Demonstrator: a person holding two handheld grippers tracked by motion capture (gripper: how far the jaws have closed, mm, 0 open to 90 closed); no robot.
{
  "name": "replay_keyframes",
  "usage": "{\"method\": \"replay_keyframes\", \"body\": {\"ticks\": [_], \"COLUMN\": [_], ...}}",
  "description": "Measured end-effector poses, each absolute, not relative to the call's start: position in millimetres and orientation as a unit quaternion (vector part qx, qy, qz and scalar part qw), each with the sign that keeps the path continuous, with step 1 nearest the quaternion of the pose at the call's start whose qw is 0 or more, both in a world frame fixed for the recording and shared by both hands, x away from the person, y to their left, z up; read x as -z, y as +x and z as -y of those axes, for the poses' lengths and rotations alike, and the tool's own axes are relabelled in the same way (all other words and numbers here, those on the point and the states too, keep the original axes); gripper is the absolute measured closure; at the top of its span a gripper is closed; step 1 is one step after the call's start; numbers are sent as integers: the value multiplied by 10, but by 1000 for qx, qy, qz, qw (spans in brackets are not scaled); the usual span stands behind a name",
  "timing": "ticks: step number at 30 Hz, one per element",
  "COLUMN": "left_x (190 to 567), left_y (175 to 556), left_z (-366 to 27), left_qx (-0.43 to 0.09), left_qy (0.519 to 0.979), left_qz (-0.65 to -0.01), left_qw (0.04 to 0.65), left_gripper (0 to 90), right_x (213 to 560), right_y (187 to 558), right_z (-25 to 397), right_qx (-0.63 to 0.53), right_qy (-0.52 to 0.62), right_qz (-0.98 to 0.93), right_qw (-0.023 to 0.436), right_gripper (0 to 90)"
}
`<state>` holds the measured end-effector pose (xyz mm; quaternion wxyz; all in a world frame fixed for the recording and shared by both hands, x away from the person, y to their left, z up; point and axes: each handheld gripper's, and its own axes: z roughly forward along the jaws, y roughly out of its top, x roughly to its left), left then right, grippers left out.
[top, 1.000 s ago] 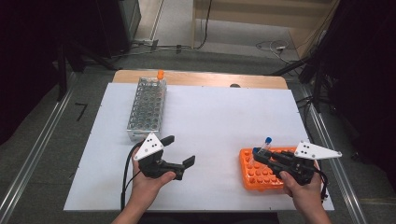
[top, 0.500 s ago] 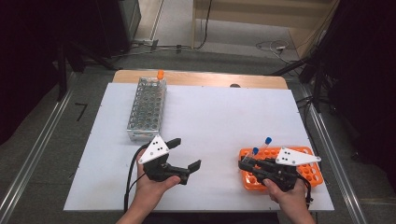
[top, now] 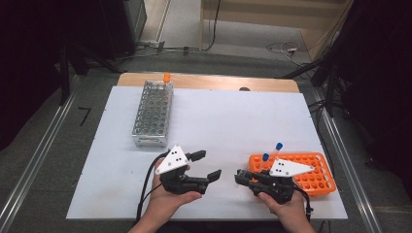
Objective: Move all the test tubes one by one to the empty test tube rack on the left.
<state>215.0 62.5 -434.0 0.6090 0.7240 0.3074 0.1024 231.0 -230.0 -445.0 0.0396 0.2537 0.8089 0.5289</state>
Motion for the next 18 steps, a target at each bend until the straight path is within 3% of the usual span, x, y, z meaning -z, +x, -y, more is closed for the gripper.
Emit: {"method": "replay_keyframes", "body": {"ticks": [9,18], "left_x": [4337,4368], "left_y": [2146,2174], "left_z": [-424,-265], "left_qx": [-57,-25], "left_qy": [742,754], "left_qz": [-258,-240], "left_qw": [616,610], "left_gripper": [488,648], "right_x": [4497,4511], "right_y": [2294,2241], "right_z": [2194,2090], "right_qx": [-519,-513], "right_qy": [245,226], "right_qz": [-818,-828], "right_qw": [34,36], "right_gripper": [736,737]}}
